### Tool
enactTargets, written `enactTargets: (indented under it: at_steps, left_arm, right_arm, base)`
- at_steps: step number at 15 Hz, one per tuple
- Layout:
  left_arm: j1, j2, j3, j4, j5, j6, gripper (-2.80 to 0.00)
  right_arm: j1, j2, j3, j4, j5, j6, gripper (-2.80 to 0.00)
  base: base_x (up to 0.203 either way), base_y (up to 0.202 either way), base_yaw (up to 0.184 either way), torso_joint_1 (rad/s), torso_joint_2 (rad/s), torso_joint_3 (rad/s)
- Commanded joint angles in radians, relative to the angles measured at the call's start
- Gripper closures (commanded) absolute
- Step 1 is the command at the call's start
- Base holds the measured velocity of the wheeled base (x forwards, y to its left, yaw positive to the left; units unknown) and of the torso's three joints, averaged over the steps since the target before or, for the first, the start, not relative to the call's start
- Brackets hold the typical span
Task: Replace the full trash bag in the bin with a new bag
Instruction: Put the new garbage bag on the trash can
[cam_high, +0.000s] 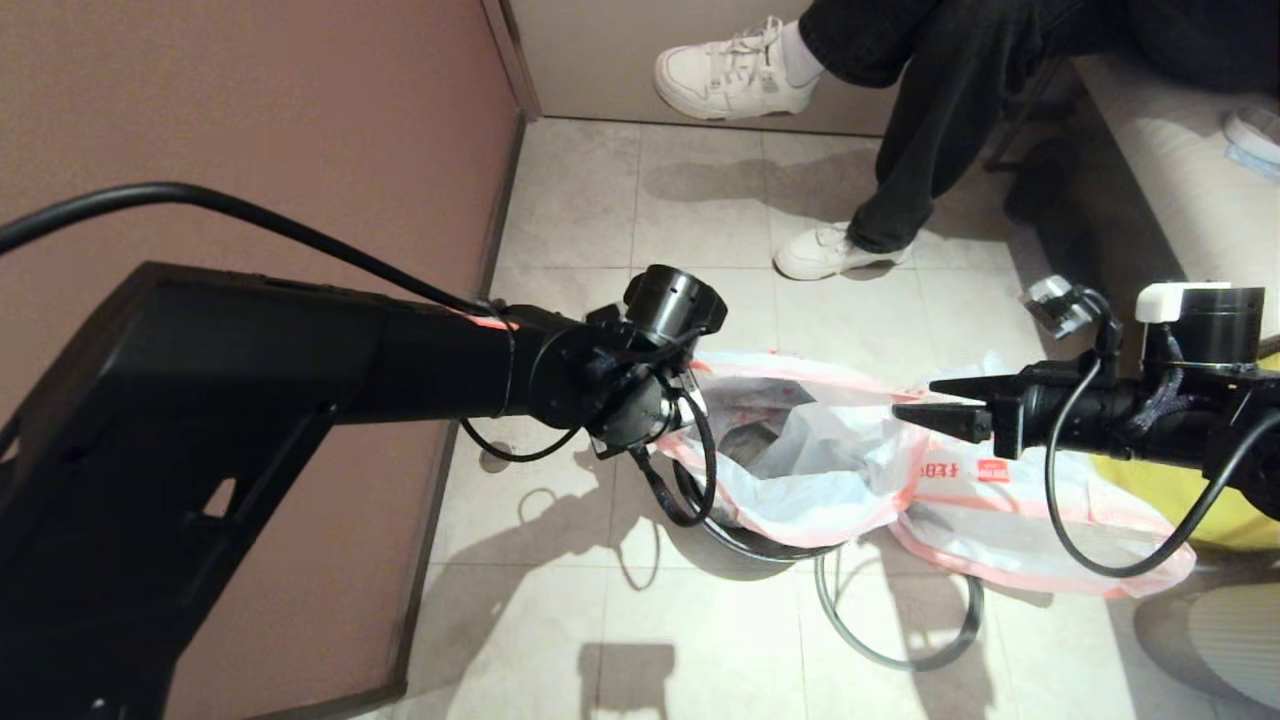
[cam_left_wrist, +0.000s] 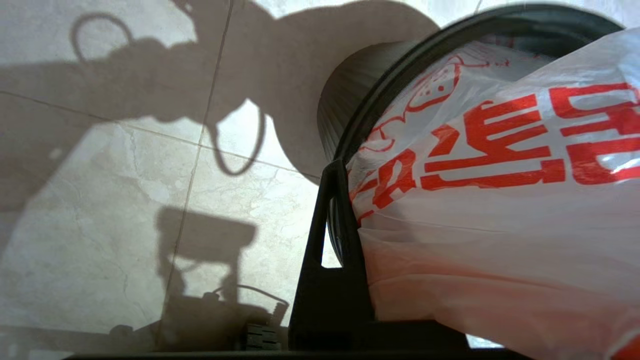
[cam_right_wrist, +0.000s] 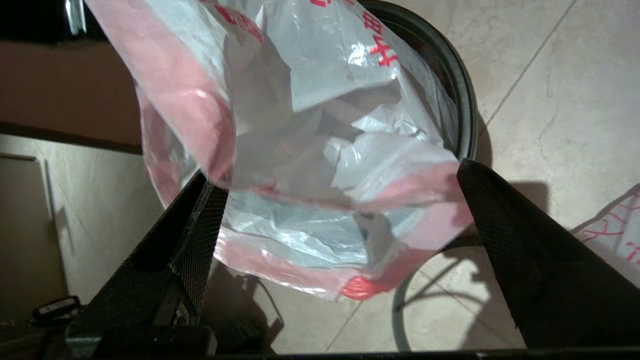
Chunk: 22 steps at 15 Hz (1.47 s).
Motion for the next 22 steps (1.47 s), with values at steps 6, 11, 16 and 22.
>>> enactTargets:
  at_steps: [6, 11, 16, 22]
  left_arm:
    - [0.021, -0.017, -0.019, 0.003, 0.003, -0.005, 0.00]
    - [0.021, -0.028, -0.019, 0.003, 0.001, -0.007, 0.00]
    - [0.023, -0.024, -0.011, 0.003, 0.000, -0.019, 0.00]
    - [0.029, -0.026, -0.011, 0.003, -0.004, -0.021, 0.00]
  right_arm:
    - [-0.035, 0.025, 0.082, -0.008, 0.102, -0.168, -2.80]
    - [-0.003, 0.096, 0.074, -0.026, 0.119, -0.169, -2.80]
    - [0.046, 0.162, 0.041, -0.057, 0.066, -0.090, 0.00]
    - [0.050, 0.149, 0.029, -0.067, 0.024, -0.047, 0.00]
  base:
    - [0.000, 0.000, 0.000, 0.000, 0.00, 0.000]
    - [0.000, 0.000, 0.000, 0.000, 0.00, 0.000]
    - [0.000, 0.000, 0.000, 0.000, 0.00, 0.000]
    - [0.000, 0.000, 0.000, 0.000, 0.00, 0.000]
